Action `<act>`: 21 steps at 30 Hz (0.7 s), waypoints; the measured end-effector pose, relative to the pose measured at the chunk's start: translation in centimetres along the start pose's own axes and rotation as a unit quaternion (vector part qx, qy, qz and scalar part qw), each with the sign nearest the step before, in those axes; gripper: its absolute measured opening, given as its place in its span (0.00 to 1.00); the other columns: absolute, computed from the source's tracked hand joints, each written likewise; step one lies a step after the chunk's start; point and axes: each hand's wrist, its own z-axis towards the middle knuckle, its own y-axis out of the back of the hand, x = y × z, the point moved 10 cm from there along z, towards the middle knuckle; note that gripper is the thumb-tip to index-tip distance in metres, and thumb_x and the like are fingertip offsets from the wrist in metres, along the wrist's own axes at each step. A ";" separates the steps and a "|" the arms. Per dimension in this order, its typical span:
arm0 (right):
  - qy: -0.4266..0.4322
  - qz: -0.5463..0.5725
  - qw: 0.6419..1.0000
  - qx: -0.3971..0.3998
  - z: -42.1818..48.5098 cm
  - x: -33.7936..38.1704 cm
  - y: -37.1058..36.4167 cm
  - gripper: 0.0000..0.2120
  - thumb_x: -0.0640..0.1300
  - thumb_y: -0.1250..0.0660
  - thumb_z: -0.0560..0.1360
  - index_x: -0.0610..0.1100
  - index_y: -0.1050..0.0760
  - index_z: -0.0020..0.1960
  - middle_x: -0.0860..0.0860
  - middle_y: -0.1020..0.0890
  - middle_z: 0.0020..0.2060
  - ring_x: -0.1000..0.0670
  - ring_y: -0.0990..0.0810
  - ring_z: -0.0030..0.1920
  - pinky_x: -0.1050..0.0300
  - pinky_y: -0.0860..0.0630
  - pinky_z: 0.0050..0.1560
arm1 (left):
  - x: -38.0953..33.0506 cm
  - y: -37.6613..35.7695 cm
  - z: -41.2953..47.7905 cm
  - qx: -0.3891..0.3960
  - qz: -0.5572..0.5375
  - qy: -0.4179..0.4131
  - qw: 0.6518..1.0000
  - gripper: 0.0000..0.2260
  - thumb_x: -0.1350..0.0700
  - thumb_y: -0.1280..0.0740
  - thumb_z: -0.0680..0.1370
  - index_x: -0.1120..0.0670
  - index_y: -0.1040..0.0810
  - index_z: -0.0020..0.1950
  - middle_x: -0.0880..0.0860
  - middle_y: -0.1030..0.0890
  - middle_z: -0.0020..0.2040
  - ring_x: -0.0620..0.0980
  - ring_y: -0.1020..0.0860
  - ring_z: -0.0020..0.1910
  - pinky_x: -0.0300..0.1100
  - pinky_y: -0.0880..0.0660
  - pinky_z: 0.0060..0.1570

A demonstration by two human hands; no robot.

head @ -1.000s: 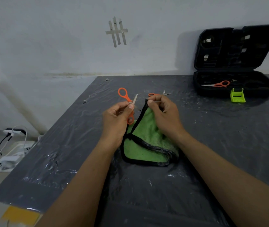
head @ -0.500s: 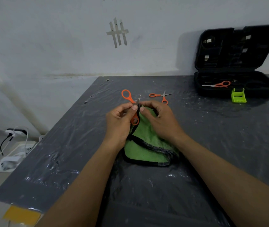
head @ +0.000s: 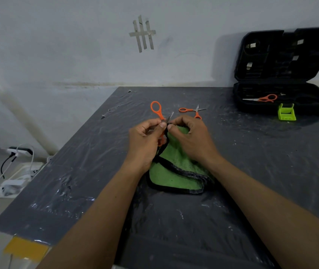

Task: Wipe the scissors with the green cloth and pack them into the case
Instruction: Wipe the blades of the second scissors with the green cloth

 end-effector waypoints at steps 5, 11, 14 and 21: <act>-0.004 -0.005 1.000 0.007 -0.1 -0.1 -0.1 0.05 0.42 0.32 0.75 0.42 0.20 0.43 0.52 0.18 0.39 0.56 0.21 0.41 0.62 0.27 0.43 | 0.3 0.3 0.2 -0.006 0.023 0.006 1.000 0.07 0.61 0.31 0.75 0.49 0.18 0.42 0.51 0.18 0.37 0.45 0.22 0.37 0.34 0.26 0.32; -0.017 -0.022 1.000 0.012 -0.2 -0.3 0.0 0.06 0.42 0.31 0.74 0.41 0.20 0.40 0.52 0.18 0.37 0.58 0.23 0.39 0.69 0.30 0.39 | 0.2 0.6 0.2 -0.017 0.009 0.024 1.000 0.06 0.62 0.32 0.76 0.51 0.19 0.43 0.47 0.18 0.36 0.41 0.20 0.37 0.33 0.26 0.32; -0.026 -0.031 0.999 0.018 -0.2 -0.6 0.0 0.06 0.42 0.31 0.74 0.41 0.20 0.40 0.51 0.18 0.37 0.57 0.22 0.38 0.69 0.30 0.37 | 0.3 0.7 0.2 -0.020 -0.007 0.038 0.999 0.06 0.63 0.32 0.76 0.52 0.19 0.44 0.49 0.19 0.37 0.41 0.20 0.36 0.33 0.26 0.33; -0.066 -0.038 0.997 -0.026 -0.2 -2.2 1.1 0.06 0.45 0.33 0.76 0.43 0.20 0.44 0.53 0.18 0.41 0.59 0.24 0.38 0.65 0.30 0.39 | 0.2 1.7 0.5 -0.049 -0.016 0.052 0.997 0.04 0.62 0.32 0.76 0.53 0.20 0.44 0.50 0.19 0.38 0.38 0.21 0.32 0.32 0.26 0.31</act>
